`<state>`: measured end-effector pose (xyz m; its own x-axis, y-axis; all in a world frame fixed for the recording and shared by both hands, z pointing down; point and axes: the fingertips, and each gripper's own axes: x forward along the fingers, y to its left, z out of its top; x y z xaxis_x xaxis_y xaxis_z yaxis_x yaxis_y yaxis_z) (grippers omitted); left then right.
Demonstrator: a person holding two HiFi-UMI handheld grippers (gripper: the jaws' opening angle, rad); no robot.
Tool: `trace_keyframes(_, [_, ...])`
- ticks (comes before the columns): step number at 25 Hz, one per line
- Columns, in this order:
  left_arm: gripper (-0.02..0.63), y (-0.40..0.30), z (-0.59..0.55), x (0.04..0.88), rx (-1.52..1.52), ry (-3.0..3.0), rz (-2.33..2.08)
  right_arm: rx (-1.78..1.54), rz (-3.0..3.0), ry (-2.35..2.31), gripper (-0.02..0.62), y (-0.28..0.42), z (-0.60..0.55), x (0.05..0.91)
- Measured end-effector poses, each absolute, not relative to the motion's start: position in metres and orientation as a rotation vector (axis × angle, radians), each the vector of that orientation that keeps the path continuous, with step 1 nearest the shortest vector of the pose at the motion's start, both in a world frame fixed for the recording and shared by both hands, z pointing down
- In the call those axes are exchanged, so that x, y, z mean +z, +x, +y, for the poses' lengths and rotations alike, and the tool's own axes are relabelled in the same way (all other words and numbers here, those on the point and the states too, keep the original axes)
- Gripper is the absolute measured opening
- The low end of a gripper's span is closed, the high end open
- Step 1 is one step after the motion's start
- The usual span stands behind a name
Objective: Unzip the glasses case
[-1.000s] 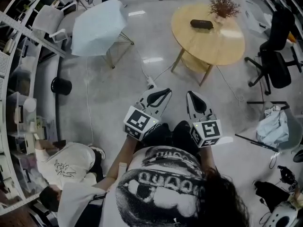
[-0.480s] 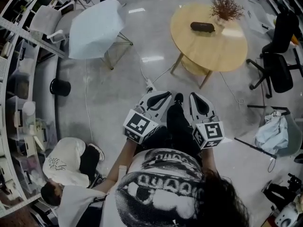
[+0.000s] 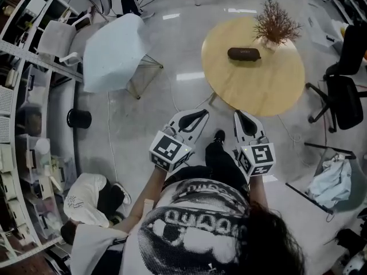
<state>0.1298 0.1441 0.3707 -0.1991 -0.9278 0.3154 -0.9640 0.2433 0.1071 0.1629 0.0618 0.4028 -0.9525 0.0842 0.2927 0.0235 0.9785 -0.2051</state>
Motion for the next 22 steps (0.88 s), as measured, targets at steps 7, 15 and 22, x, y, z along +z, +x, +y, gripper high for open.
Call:
trace_keyframes(7, [0.021, 0.095, 0.08, 0.361, 0.24, 1.776, -2.179, 0.345, -2.824, -0.058, -0.003, 0.126, -0.006, 0.413])
trace_keyframes(15, [0.021, 0.076, 0.047, 0.355, 0.313, 1.804, -2.153, 0.415, -2.843, 0.017, -0.003, 0.11, -0.049, 0.423])
trace_keyframes(22, [0.021, 0.069, 0.02, 0.363, 0.317, 1.827, -2.136, 0.462, -2.834, 0.013, -0.003, 0.104, -0.056, 0.431])
